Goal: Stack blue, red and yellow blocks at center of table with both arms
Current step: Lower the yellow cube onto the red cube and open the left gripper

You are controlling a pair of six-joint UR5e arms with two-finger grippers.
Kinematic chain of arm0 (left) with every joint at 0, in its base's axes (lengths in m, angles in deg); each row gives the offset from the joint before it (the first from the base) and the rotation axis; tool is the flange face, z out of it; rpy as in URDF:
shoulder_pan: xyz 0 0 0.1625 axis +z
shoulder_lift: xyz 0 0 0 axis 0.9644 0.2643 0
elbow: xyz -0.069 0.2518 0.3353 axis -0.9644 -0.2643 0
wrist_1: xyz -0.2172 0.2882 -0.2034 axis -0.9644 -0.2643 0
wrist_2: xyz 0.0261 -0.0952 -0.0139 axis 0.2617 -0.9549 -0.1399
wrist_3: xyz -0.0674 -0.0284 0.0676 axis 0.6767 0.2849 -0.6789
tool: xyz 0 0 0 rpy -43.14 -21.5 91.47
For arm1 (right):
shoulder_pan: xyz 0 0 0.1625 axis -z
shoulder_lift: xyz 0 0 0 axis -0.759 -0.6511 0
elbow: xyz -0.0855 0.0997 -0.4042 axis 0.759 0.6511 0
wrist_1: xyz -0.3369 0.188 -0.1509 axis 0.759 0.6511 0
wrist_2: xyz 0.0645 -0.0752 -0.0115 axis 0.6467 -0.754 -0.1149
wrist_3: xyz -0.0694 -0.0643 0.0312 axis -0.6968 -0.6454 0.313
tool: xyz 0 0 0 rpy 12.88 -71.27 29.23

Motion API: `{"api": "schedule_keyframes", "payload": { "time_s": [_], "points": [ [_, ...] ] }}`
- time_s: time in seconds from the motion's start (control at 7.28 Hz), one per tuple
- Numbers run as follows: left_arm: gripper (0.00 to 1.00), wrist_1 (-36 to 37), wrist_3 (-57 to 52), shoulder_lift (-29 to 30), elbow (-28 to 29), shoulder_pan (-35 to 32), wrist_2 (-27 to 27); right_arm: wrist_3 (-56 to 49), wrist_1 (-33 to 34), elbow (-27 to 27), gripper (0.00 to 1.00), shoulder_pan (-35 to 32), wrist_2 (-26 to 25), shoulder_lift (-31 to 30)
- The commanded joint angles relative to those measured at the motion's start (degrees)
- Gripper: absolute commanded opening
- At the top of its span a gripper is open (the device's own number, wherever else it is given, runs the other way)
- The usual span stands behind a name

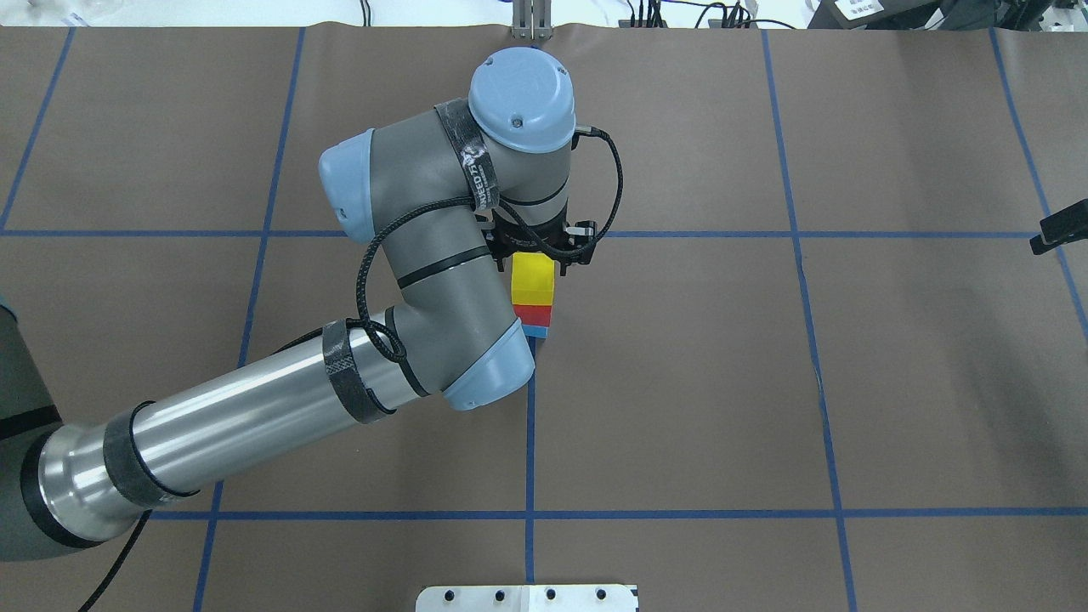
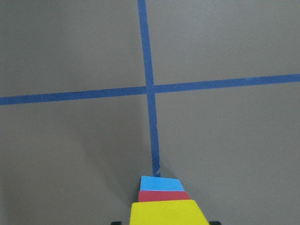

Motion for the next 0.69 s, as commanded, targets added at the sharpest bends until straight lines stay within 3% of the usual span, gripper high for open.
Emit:
{"api": "schedule_keyframes", "payload": {
  "time_s": [0.0, 0.27, 0.55],
  "points": [
    [0.99, 0.43, 0.18, 0.04, -1.63, -0.04, 0.0, -0.01, 0.0, 0.09, 0.99, 0.0, 0.09, 0.0],
    [0.99, 6.63, -0.78, -3.45, -12.56, -1.09, -0.36, -0.1, 0.0, 0.09, 0.99, 0.0, 0.0, 0.18],
    [0.99, 8.61, -10.05, -21.65, -32.67, -4.33, -0.44, -0.19, 0.0, -0.69, 0.99, -2.53, 1.13, 1.92]
  ]
}}
